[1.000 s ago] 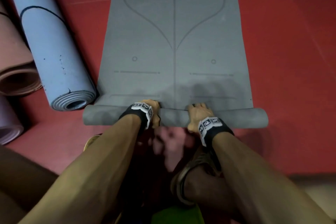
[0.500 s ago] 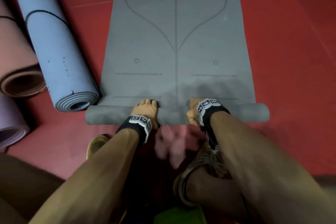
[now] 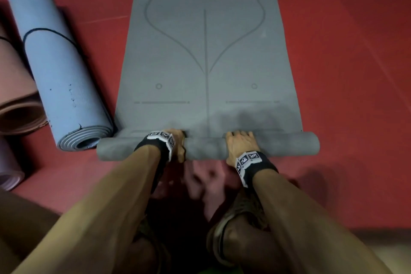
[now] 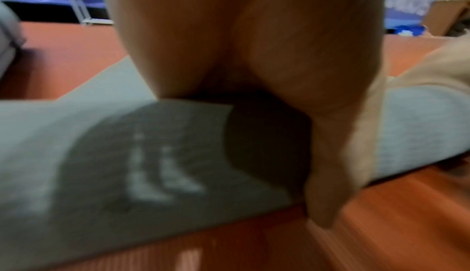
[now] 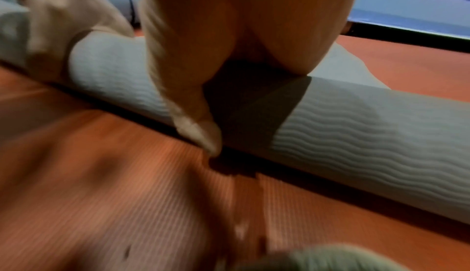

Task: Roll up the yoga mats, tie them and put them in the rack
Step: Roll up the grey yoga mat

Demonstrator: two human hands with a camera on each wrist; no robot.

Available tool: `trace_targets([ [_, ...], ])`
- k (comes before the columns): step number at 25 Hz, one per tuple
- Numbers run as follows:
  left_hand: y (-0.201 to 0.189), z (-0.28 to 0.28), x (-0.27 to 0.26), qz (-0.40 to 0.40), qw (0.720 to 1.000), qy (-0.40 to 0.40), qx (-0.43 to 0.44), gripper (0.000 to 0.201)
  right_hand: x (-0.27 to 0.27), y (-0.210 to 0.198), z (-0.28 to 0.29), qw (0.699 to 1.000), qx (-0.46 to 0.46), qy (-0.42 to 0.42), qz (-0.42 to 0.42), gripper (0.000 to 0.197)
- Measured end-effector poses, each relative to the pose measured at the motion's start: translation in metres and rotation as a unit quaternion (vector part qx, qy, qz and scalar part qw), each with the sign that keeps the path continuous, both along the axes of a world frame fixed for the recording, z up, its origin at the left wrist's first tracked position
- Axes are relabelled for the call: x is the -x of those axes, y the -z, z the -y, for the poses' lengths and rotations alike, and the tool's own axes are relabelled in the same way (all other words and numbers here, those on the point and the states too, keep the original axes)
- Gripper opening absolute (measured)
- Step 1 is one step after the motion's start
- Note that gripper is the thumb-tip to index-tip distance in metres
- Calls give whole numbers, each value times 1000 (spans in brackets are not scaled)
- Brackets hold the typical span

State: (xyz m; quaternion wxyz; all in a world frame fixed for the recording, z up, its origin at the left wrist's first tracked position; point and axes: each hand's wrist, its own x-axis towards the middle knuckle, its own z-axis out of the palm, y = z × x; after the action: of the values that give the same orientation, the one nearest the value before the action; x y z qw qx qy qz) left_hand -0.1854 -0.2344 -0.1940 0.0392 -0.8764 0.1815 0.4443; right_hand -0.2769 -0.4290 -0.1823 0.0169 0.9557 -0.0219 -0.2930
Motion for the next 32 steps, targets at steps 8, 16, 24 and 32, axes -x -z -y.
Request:
trace_targets([
  [8,10,-17,23,187,981,47,11,77,-44,-28,9,989,-61,37,-131,25],
  [16,-9,-7,7,113,993,43,-16,41,-13,-5,5,998,-26,10,-61,61],
  [24,-9,-10,5,58,998,18,20,56,-17,-2,2,1000,-15,-12,-19,45],
  [32,8,-24,42,206,975,77,16,72,-42,-15,10,985,-73,48,-150,65],
])
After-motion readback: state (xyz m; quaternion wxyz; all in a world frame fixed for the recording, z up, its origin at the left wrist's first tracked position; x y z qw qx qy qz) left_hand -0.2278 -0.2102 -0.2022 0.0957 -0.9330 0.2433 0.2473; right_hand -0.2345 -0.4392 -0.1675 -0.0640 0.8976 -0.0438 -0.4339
